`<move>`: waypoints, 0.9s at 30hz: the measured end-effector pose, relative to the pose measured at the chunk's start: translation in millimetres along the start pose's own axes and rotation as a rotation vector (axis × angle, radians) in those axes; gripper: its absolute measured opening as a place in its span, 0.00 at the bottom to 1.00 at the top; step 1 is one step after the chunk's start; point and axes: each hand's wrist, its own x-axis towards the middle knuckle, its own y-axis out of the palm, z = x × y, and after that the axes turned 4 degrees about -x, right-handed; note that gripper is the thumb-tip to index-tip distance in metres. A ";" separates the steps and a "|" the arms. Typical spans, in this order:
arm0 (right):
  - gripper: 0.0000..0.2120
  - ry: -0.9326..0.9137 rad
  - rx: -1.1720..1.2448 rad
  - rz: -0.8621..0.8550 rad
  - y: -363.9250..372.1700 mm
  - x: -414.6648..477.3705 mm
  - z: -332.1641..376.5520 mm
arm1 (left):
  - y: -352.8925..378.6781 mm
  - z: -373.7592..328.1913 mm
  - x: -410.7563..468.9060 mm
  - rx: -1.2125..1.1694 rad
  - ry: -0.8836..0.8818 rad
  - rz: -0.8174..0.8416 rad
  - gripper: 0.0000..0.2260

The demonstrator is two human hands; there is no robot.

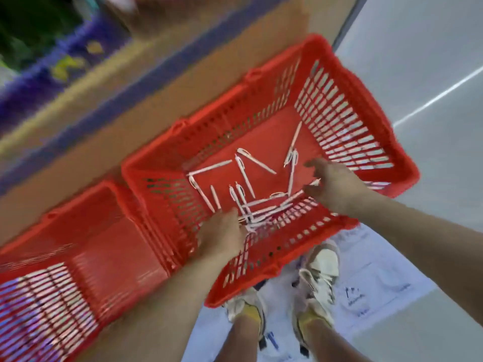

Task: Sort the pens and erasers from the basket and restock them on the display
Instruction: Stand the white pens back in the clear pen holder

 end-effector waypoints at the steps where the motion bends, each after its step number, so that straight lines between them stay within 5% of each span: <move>1: 0.29 0.013 -0.024 0.019 18.5 16.4 -4.5 | 16.1 4.2 15.2 0.030 -0.018 0.008 0.15; 7: 0.49 0.228 0.027 0.066 86.6 96.5 -12.5 | 71.6 24.8 88.3 -0.184 -0.293 0.024 0.28; 14: 0.54 0.213 -0.069 -0.023 126.1 145.9 6.0 | 94.5 6.4 127.3 -0.327 -0.223 -0.279 0.24; 16: 0.51 0.192 -0.074 -0.114 136.7 150.7 20.1 | 94.4 -2.1 137.6 -0.324 -0.212 -0.324 0.24; 19: 0.32 0.096 -0.111 -0.279 149.5 156.7 37.0 | 95.5 -11.5 139.5 -0.351 -0.112 -0.420 0.25; 21: 0.23 0.013 -0.145 -0.268 156.6 161.2 35.9 | 97.6 -11.4 136.8 -0.457 -0.115 -0.421 0.23; 27: 0.17 -0.041 -0.264 -0.121 148.2 159.6 15.1 | 101.6 -6.8 133.8 -0.515 -0.217 -0.296 0.25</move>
